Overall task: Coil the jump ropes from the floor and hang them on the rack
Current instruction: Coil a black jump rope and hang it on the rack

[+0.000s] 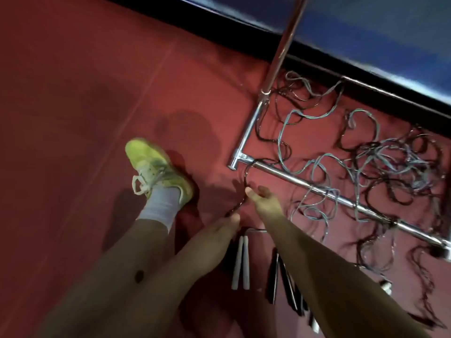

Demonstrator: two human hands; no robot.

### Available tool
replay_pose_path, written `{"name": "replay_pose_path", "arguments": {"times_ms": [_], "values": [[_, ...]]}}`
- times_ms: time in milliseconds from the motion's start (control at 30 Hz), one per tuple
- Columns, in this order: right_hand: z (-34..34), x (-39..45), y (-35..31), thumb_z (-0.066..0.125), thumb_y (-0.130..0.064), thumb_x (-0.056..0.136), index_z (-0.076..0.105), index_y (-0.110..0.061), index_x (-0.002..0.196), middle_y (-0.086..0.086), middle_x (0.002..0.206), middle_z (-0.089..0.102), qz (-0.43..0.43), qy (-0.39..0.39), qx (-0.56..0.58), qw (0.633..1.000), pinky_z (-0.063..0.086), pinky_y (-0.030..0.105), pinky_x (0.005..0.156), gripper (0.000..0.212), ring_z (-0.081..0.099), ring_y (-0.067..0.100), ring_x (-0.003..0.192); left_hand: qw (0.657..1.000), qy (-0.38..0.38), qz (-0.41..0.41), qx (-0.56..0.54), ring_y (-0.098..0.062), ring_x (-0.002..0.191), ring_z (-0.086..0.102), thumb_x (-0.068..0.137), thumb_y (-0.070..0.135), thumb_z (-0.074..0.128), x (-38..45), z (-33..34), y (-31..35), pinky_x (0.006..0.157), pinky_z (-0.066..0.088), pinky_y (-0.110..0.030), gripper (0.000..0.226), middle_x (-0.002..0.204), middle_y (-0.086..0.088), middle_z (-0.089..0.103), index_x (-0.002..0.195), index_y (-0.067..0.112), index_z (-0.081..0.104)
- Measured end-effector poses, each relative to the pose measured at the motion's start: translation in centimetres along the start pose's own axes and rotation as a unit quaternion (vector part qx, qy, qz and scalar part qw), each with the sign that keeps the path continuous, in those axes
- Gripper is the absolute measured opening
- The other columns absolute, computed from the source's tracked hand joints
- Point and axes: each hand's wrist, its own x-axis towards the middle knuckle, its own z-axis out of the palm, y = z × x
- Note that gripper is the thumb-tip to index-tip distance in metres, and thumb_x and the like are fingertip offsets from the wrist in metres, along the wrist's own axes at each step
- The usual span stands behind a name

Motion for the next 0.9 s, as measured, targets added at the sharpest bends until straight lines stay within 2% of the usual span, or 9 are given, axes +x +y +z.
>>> {"name": "replay_pose_path", "arguments": {"times_ms": [167, 267, 367, 467, 567, 667, 767, 833, 900], "values": [[2.8, 4.3, 2.0, 0.077, -0.05, 0.066, 0.059, -0.032, 0.123, 0.001, 0.122, 0.046, 0.01, -0.004, -0.105, 0.994, 0.04, 0.034, 0.107, 0.062, 0.052, 0.018, 0.111, 1.0, 0.006, -0.015, 0.02, 0.004, 0.104, 0.037, 0.097, 0.051, 0.035, 1.6, -1.1, -2.2, 0.091, 0.023, -0.017, 0.038, 0.107, 0.02, 0.043, 0.124, 0.033, 0.055], [2.6, 4.2, 2.1, 0.078, -0.033, 0.072, 0.057, -0.032, 0.082, 0.004, 0.106, 0.049, 0.017, 0.021, -0.102, 0.994, 0.053, 0.037, 0.087, 0.023, 0.061, 0.026, 0.085, 0.999, 0.011, 0.007, 0.029, 0.017, 0.081, 0.044, 0.097, 0.046, 0.041, 1.8, -1.2, -1.6, 0.079, 0.03, -0.011, 0.018, 0.088, 0.029, 0.049, 0.084, 0.043, 0.053], [2.0, 2.2, 1.0, 0.064, -0.018, 0.088, 0.047, -0.022, 0.073, 0.01, 0.081, 0.063, 0.002, -0.007, -0.053, 0.999, 0.041, 0.024, 0.053, 0.023, 0.046, 0.016, 0.055, 0.999, 0.016, 0.036, 0.034, 0.016, 0.079, 0.046, 0.097, 0.045, 0.042, 0.8, -1.1, -0.7, 0.071, 0.032, -0.003, 0.018, 0.085, 0.026, 0.052, 0.083, 0.04, 0.054], [1.1, -1.3, -0.5, 0.055, -0.013, 0.094, 0.047, -0.016, 0.078, 0.01, 0.077, 0.072, -0.02, -0.033, 0.035, 0.999, 0.046, 0.031, 0.065, 0.017, 0.057, 0.017, 0.059, 0.998, 0.025, 0.053, 0.034, 0.006, 0.089, 0.046, 0.098, 0.042, 0.042, 0.4, -0.9, -0.4, 0.079, 0.032, -0.015, 0.014, 0.089, 0.02, 0.051, 0.091, 0.035, 0.053], [-0.5, -5.6, -2.1, 0.051, -0.011, 0.098, 0.047, -0.012, 0.08, -0.005, 0.053, 0.065, -0.047, -0.083, 0.078, 0.992, 0.05, 0.023, 0.055, 0.018, 0.06, 0.008, 0.05, 0.99, 0.051, 0.13, 0.035, 0.024, 0.073, 0.05, 0.1, 0.029, 0.044, -1.4, -0.1, 0.9, 0.068, 0.032, 0.003, 0.025, 0.081, 0.021, 0.053, 0.076, 0.035, 0.051], [-2.5, -10.6, -4.5, 0.047, -0.011, 0.1, 0.05, -0.011, 0.081, -0.001, 0.063, 0.066, -0.061, -0.134, 0.117, 0.982, 0.048, 0.022, 0.053, 0.019, 0.062, 0.01, 0.057, 0.982, 0.088, 0.163, -0.031, 0.032, 0.072, 0.047, 0.101, 0.024, 0.043, -3.0, 0.5, 1.8, 0.069, 0.03, 0.006, 0.028, 0.07, 0.027, 0.055, 0.076, 0.036, 0.05], [-5.2, -15.8, -6.7, 0.044, -0.013, 0.101, 0.053, -0.013, 0.083, -0.001, 0.067, 0.068, -0.093, -0.143, 0.162, 0.972, 0.05, 0.033, 0.072, 0.02, 0.065, 0.014, 0.064, 0.984, 0.072, 0.111, -0.122, 0.006, 0.096, 0.06, 0.082, 0.073, 0.045, -3.3, 1.4, 1.9, 0.084, 0.04, -0.012, 0.049, 0.097, 0.015, 0.064, 0.089, 0.027, 0.059], [-7.3, -19.3, -7.8, 0.043, -0.015, 0.101, 0.054, -0.013, 0.084, -0.003, 0.066, 0.069, -0.116, -0.148, 0.194, 0.963, 0.05, 0.034, 0.074, 0.019, 0.067, 0.012, 0.062, 0.979, 0.048, 0.113, -0.16, 0.006, 0.085, 0.062, 0.092, 0.064, 0.034, -4.9, 2.1, 1.9, 0.067, 0.042, -0.007, 0.053, 0.11, 0.004, 0.063, 0.105, 0.021, 0.061], [-9.0, -23.0, -8.7, 0.043, -0.016, 0.101, 0.054, -0.013, 0.086, -0.002, 0.069, 0.07, -0.14, -0.151, 0.213, 0.955, 0.053, 0.03, 0.07, 0.019, 0.068, 0.012, 0.064, 0.981, 0.013, 0.132, -0.142, 0.005, 0.093, 0.056, 0.099, 0.048, 0.022, -8.3, 2.6, 2.3, 0.073, 0.036, -0.008, 0.052, 0.119, 0.001, 0.059, 0.118, 0.017, 0.058]]}}
